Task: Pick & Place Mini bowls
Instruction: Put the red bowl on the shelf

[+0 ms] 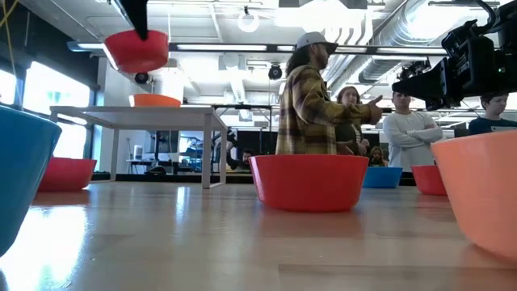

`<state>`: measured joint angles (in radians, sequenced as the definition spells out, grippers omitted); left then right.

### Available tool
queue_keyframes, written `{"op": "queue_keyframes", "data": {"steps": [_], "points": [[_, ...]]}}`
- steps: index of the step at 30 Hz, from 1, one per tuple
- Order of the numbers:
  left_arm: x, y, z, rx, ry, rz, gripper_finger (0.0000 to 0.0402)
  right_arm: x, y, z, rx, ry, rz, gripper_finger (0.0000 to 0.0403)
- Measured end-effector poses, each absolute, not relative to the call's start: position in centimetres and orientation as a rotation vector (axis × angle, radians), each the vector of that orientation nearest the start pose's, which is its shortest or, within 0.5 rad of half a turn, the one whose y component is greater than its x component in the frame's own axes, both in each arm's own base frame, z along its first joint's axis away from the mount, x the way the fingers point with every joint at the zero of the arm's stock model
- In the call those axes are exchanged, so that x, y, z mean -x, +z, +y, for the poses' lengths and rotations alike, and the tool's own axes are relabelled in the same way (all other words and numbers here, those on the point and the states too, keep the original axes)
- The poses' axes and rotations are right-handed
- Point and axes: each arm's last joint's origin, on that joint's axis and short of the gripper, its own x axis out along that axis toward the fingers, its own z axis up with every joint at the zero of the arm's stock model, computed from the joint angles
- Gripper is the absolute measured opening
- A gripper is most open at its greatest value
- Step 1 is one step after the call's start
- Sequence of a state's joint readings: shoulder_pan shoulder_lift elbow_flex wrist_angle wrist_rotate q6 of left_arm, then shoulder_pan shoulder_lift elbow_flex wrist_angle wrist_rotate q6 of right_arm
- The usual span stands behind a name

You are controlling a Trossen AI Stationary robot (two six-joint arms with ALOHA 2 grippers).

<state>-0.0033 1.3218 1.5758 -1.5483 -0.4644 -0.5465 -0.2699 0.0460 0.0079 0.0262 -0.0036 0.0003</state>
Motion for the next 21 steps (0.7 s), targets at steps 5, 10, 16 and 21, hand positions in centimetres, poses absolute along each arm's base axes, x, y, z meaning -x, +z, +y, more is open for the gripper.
{"op": "queue_keyframes", "data": {"steps": [5, 10, 16, 21], "points": [[-18.7, 39.3, 4.3, 0.295, 0.806, 1.126, 0.0001, -9.6, 16.5, -2.7, -0.002, -0.267, 0.011, 0.0], [-18.2, 39.1, 6.4, 0.393, 0.811, 1.159, 0.0, -9.6, 16.5, -2.7, -0.002, -0.267, 0.012, 0.0], [-17.9, 37.6, 7.7, 0.448, 0.819, 1.227, 0.0, -9.6, 16.5, -2.7, -0.002, -0.267, 0.012, 0.0], [-16.5, 36.1, 7.3, 0.474, 0.814, 1.275, 0.0, -9.6, 16.5, -2.7, -0.002, -0.267, 0.011, 0.0]]}}
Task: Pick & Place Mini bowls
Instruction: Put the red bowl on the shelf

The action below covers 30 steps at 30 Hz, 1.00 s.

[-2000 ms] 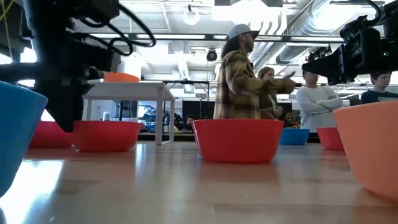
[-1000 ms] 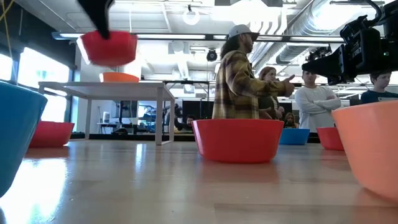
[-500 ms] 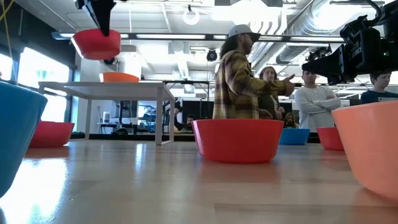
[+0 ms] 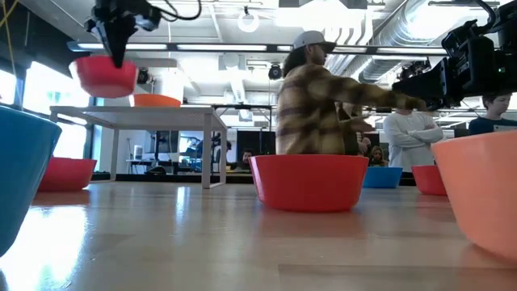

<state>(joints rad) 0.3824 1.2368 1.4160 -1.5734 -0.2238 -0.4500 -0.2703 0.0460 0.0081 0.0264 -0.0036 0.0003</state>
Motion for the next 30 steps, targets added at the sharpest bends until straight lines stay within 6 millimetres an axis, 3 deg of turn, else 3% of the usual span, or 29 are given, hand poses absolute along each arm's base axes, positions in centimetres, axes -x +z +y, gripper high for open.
{"op": "queue_keyframes", "data": {"steps": [6, 14, 30], "points": [[-15.0, 34.8, 7.1, 0.502, 0.871, 1.287, 0.0, -9.6, 16.5, -2.7, -0.002, -0.267, 0.012, 0.0], [-13.7, 33.9, 9.1, 0.507, 0.936, 1.342, 0.0, -9.6, 16.5, -2.7, -0.002, -0.267, 0.011, 0.0], [-14.1, 32.9, 11.2, 0.465, 0.97, 1.44, 0.0, -9.6, 16.5, -2.7, -0.002, -0.267, 0.012, 0.0]]}}
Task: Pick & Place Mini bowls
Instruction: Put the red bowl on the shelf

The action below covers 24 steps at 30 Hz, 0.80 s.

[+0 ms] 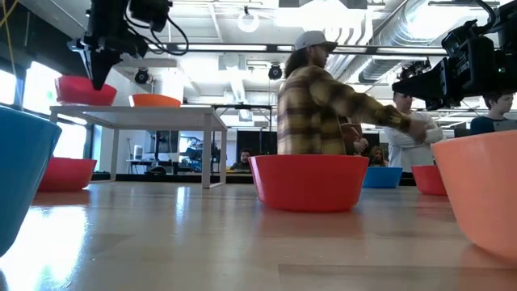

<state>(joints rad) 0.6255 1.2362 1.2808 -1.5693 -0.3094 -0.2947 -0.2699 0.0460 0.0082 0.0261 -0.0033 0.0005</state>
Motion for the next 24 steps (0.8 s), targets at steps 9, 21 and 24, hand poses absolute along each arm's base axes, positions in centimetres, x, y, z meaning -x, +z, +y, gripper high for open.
{"op": "queue_keyframes", "data": {"steps": [9, 21, 24], "points": [[-13.6, 32.5, 13.6, 0.511, 1.016, 1.391, 0.0, -9.6, 16.5, -2.7, -0.002, -0.267, 0.011, 0.0], [-13.6, 32.7, 14.8, 0.47, 1.018, 1.322, 0.0, -9.6, 16.5, -2.7, -0.002, -0.267, 0.011, 0.0], [-13.5, 32.6, 15.0, 0.474, 1.021, 1.323, 0.0, -9.6, 16.5, -2.7, -0.002, -0.267, 0.011, 0.0]]}}
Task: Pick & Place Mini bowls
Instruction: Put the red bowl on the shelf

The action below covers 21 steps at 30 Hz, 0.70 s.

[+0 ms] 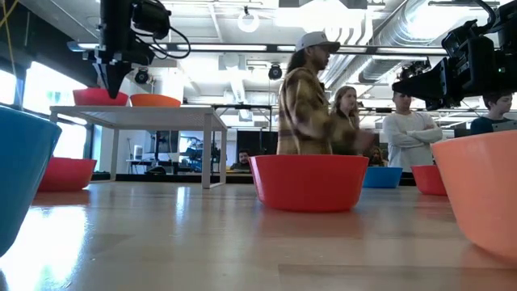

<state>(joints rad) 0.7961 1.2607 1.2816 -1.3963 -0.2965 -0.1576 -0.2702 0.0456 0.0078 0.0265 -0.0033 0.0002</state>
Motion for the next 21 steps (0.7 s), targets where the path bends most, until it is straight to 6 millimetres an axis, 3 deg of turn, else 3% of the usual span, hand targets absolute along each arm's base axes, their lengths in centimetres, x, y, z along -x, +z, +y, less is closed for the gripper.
{"op": "queue_keyframes", "data": {"steps": [10, 21], "points": [[-12.7, 32.7, 15.9, 0.506, 1.039, 1.305, 0.0002, -9.6, 16.5, -2.7, -0.002, -0.267, 0.011, 0.0], [-13.4, 32.4, 16.6, 0.489, 1.012, 1.284, 0.0004, -9.6, 16.5, -2.7, -0.002, -0.267, 0.011, 0.0]]}}
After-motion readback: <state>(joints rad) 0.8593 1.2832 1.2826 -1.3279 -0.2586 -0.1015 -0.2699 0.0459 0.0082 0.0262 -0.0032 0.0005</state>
